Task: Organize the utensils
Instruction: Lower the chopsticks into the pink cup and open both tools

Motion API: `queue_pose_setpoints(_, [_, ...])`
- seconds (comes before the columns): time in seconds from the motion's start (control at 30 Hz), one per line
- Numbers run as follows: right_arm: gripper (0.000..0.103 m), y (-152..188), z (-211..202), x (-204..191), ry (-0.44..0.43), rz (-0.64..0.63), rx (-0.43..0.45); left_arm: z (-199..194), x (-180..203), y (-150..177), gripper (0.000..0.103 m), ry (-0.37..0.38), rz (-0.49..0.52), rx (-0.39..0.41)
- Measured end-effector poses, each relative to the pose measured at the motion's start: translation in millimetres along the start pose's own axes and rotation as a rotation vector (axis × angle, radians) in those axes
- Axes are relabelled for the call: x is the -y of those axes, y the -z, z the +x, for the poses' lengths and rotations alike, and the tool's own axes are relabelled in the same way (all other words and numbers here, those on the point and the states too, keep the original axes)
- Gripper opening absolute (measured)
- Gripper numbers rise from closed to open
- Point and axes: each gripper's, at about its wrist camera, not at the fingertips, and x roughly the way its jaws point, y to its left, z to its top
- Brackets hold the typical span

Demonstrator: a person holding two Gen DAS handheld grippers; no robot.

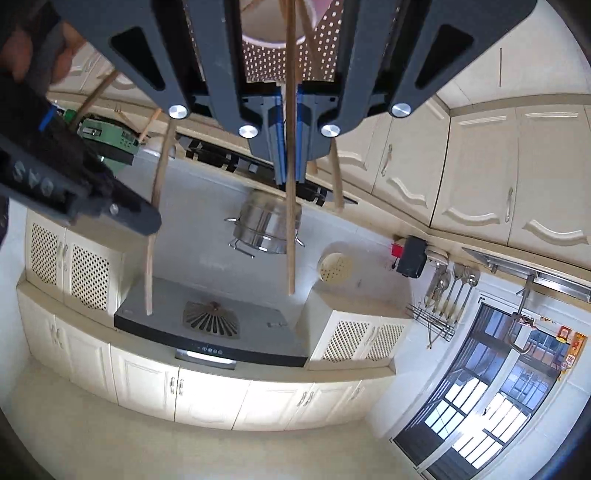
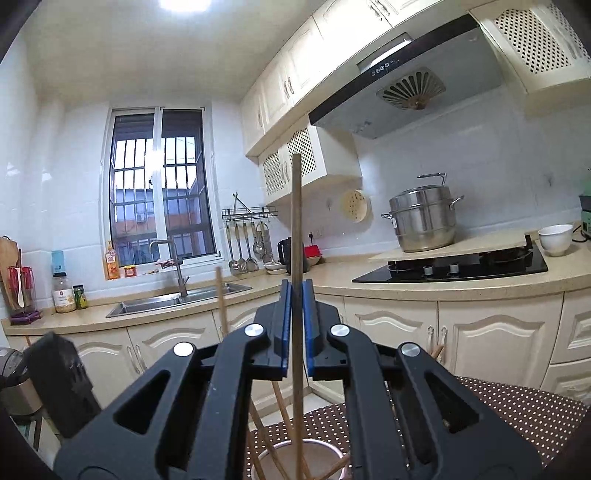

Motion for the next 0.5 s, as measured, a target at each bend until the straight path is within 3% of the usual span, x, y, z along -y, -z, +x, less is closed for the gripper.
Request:
queue_pose_setpoints(0.3, [0.007, 15.9, -5.5, -6.0, 0.009, -0.025, -0.076, -21.0, -2.6, 8.4, 0.007, 0.009, 0.021, -0.063])
queue_pose_setpoints(0.37, [0.007, 17.3, -8.4, -7.8, 0.011, -0.036, -0.09, -25.0, -3.2, 7.6, 0.028, 0.01, 0.014, -0.077])
queue_pose_setpoints(0.5, [0.007, 15.2, -17.0, -13.5, 0.013, -0.065, -0.107, -32.4, -2.4, 1.1, 0.032, 0.013, 0.001, -0.086])
